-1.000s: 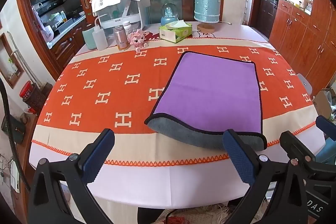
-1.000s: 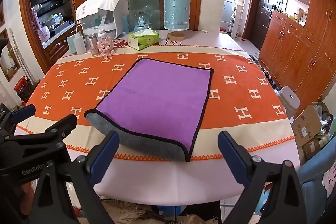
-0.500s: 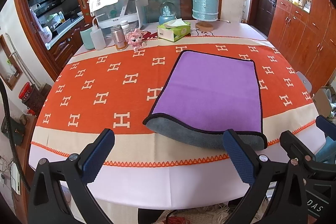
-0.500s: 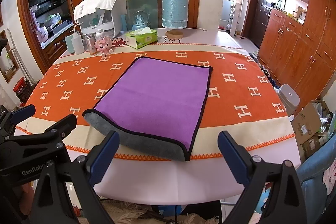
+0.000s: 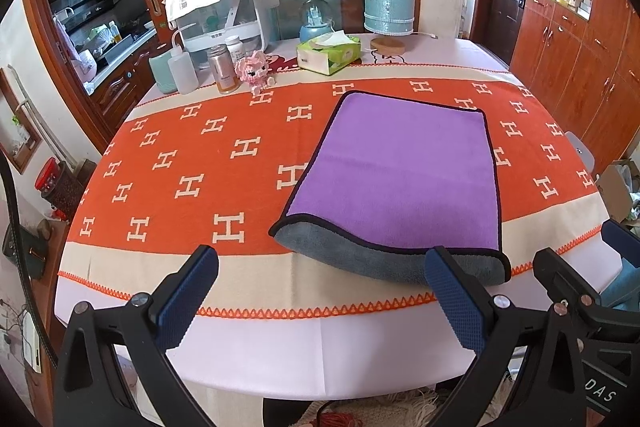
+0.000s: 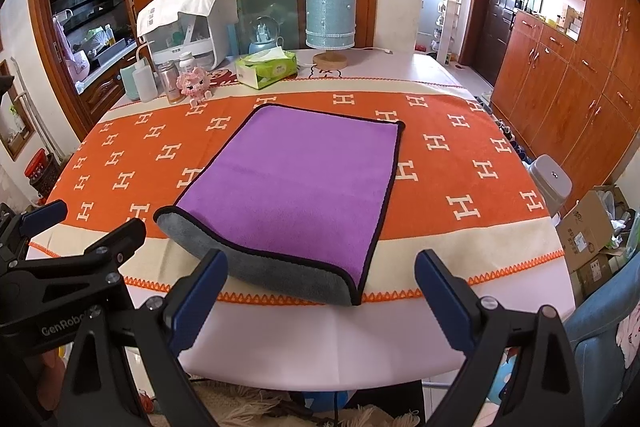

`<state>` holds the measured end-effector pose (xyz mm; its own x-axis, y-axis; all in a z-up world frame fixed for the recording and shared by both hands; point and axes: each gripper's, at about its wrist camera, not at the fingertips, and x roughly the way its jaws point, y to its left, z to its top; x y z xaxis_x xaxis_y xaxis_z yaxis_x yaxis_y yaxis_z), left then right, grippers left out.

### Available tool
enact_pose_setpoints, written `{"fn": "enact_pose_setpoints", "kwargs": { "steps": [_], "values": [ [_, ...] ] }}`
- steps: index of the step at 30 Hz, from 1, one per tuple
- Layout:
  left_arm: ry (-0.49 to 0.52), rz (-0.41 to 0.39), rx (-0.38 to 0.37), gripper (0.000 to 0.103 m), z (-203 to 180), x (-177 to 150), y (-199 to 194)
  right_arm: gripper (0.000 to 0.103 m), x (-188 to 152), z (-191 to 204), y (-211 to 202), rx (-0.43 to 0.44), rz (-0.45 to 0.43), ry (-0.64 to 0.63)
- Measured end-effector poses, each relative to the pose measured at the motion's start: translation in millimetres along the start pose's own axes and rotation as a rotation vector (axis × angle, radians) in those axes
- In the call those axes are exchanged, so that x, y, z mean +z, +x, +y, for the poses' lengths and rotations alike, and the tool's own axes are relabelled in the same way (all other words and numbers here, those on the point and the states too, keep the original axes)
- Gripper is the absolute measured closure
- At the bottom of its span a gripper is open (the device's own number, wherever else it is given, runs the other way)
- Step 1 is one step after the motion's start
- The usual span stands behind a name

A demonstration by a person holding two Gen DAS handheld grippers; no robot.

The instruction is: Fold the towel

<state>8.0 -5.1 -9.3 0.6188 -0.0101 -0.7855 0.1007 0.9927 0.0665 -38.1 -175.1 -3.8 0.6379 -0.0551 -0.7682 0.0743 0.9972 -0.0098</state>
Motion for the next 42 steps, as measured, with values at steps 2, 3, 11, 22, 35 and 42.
{"fn": "enact_pose_setpoints", "kwargs": {
  "steps": [2, 3, 11, 22, 35, 42],
  "values": [
    [0.000, 0.001, 0.000, 0.001, -0.1, 0.0, 0.2, 0.008, -0.1, -0.6, 0.7, -0.001, 0.001, 0.000],
    [0.000, 0.001, 0.000, 0.001, -0.2, 0.0, 0.1, 0.008, -0.3, -0.7, 0.6, -0.001, 0.001, 0.000],
    [0.000, 0.002, 0.001, 0.001, -0.4, 0.1, 0.8, 0.008, 0.0, -0.6, 1.2, -0.001, 0.001, -0.001],
    [0.001, 0.005, 0.000, 0.001, -0.9, -1.1, 2.6, 0.008, -0.2, -0.9, 2.1, 0.000, 0.004, 0.000],
    [0.002, 0.009, -0.002, 0.001, -1.3, -0.8, 5.0, 0.008, -0.4, -0.7, 2.7, 0.001, 0.005, 0.001],
    [0.001, 0.013, -0.004, 0.001, -1.8, -1.2, 5.9, 0.008, -0.3, -0.7, 2.8, 0.000, 0.006, 0.000]
  ]
}}
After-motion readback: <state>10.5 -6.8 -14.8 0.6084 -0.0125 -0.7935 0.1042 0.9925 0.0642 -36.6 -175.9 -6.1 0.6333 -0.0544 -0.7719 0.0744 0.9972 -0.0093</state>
